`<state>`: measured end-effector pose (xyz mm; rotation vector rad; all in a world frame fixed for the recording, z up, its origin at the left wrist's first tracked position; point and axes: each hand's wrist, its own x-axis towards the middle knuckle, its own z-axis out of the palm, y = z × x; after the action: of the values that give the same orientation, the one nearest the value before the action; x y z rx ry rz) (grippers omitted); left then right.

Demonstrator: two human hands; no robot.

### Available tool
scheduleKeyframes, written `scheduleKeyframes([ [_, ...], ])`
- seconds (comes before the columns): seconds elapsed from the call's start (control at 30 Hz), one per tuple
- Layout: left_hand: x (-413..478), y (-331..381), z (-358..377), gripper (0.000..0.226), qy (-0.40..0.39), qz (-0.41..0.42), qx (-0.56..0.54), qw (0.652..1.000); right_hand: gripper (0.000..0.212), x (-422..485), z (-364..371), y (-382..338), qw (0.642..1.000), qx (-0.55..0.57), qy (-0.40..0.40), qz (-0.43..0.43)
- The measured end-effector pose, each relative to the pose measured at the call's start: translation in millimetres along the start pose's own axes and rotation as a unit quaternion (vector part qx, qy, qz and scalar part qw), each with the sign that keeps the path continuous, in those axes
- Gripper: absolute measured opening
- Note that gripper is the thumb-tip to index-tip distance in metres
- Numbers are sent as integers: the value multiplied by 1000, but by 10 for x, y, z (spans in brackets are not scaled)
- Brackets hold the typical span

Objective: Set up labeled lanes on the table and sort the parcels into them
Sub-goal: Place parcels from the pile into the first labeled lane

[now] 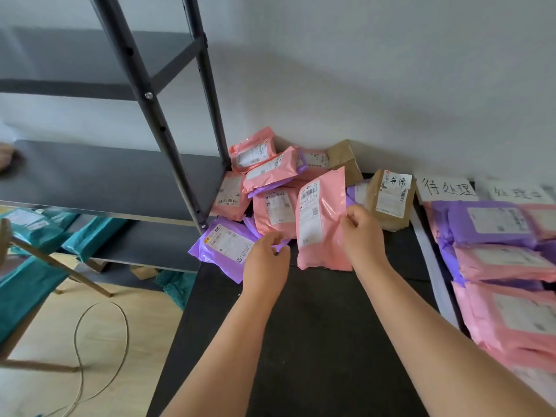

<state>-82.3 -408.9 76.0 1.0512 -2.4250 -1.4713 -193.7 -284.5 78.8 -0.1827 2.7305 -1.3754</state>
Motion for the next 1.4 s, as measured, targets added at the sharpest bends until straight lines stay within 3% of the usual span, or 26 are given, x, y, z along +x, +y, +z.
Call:
scheduleKeyframes([
  [0.13,-274,179,137,22,5,-18,-28,999,15,-346,-516,68,998,58,-19,-16],
  [0.3,-626,424,326,26,-24,-21,-83,996,17,-625,-915,186,994,98,-33,-43],
  [0.4,-782,512,403,27,30,-15,-90,995,19,-705,-1036,236,992,119,-32,-41],
  [0.5,-900,568,391,18,81,-4,-112,990,17,-779,-1137,248,992,119,-21,-39],
  [0.77,-1073,764,110,11,105,42,-189,975,7,-936,-1362,182,987,146,53,-43],
  [0.87,-1096,822,-31,8,99,62,-209,971,21,-1023,-1363,66,983,162,69,-53],
  [1.07,-1110,840,-251,15,73,80,-236,966,31,-1199,-1276,-114,961,24,192,-198],
  [1.17,-1135,866,-295,15,59,92,-243,964,40,-1282,-1209,-205,962,-16,184,-202],
  [1.3,-1177,917,-310,16,51,102,-253,961,62,-1371,-1202,-296,950,-56,248,-183],
  [1.4,-1178,952,-337,18,47,108,-262,958,37,-1358,-1226,-290,942,-69,254,-208],
])
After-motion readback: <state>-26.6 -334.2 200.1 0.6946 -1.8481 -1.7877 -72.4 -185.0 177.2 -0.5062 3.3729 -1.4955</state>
